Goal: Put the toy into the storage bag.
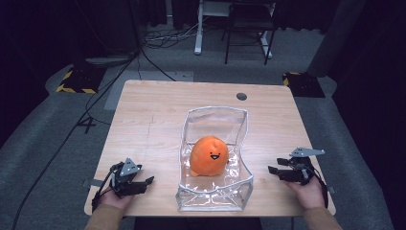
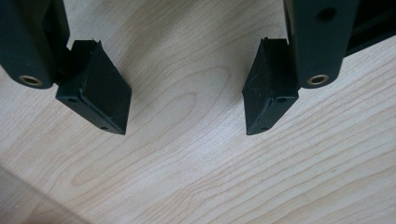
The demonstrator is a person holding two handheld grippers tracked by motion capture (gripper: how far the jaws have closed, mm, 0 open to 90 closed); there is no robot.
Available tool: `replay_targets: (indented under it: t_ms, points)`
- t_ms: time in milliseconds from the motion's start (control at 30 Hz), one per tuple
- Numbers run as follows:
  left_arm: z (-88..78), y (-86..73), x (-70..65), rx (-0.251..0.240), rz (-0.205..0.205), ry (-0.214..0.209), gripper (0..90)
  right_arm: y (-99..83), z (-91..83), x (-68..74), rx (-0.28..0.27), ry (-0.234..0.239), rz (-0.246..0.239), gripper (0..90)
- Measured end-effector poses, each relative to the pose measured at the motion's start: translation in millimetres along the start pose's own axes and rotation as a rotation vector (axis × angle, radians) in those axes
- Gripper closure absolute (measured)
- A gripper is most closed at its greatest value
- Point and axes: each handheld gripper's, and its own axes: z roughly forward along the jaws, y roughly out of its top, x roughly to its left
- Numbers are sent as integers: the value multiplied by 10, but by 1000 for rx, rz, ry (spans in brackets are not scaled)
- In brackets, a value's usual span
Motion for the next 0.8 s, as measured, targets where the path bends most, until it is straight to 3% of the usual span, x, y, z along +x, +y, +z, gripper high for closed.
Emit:
replay_targets:
  t_ms: [500, 633, 733, 800]
  points:
    - [0, 0, -1, 1, 0, -1, 327, -242, 144, 75, -29, -59, -49, 349]
    - [0, 0, -2, 2, 0, -1, 327, -272, 181, 83, -63, -61, -56, 259]
    - [-1, 0, -2, 2, 0, -2, 326, -255, 211, 101, -38, -72, -95, 160]
    - [0, 0, -1, 2, 0, -2, 326, -244, 230, 110, -27, -75, -108, 142]
